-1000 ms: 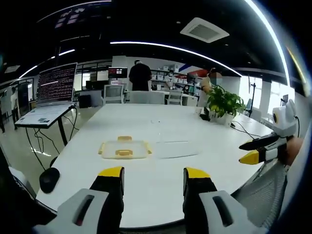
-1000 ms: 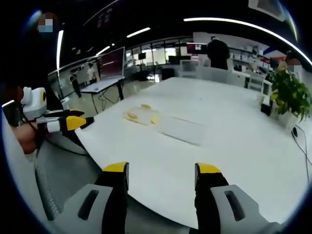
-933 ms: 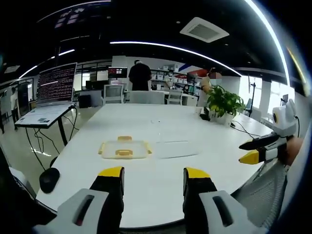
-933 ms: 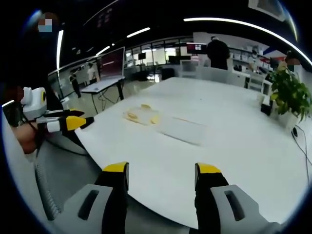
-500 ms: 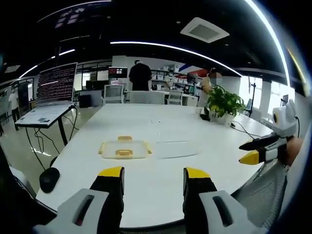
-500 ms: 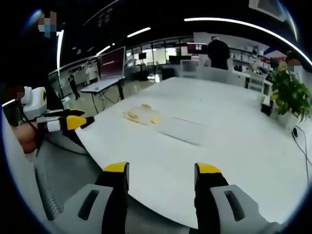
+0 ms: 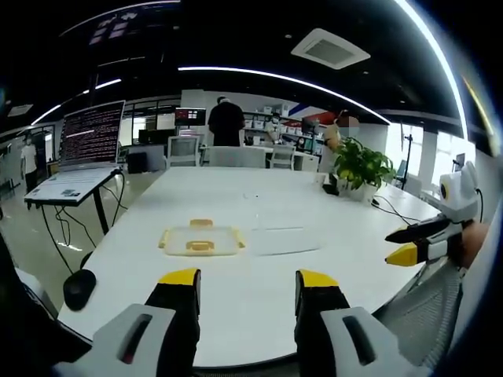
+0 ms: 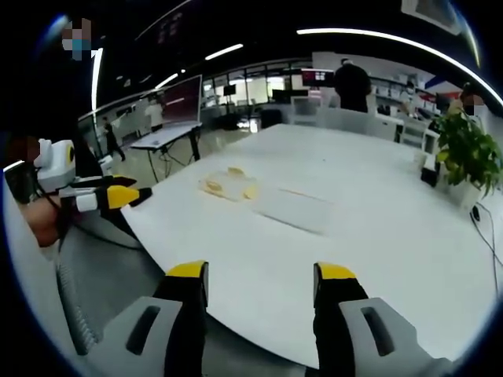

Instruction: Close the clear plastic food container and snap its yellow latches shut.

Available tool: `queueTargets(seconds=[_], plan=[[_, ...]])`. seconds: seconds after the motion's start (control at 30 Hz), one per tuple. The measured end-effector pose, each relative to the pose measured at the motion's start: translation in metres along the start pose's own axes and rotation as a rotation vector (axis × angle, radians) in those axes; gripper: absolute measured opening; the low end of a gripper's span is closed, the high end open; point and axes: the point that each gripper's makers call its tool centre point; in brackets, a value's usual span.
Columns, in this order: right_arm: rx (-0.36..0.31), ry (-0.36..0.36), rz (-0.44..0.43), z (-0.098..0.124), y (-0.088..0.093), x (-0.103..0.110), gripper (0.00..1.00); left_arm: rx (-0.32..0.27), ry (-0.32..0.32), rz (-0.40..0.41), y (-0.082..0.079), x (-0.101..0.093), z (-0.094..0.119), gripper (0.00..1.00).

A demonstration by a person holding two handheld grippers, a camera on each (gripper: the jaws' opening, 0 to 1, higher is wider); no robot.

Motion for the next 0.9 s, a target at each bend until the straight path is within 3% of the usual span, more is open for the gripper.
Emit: queueTargets(seconds=[0.47,0.67,0.9], plan=[[0.007,-0.005,0.007,0.000,0.001,0.002,0.51,0.006,-0.001,0.017,0.001,0.000,0.001,0.42],[0.029,-0.002,-0.012,-0.001,0.000,0.000,0.52,0.078,0.028,-0.002,0.006,-0.004,-0.003,0.43],[0.051,-0.013,-0.003,-0.009,-0.009,-0.003,0.51,0.081,0.048,-0.022,-0.002,0.003,-0.012,0.42]])
Point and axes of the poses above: the point that each gripper's makers call its tool centre point, and the gripper's own axes: z roughly backward along the fingers, x roughly to its left, y roughly out of its underside, and after that the axes turned 3 degrees about -x, right-handed
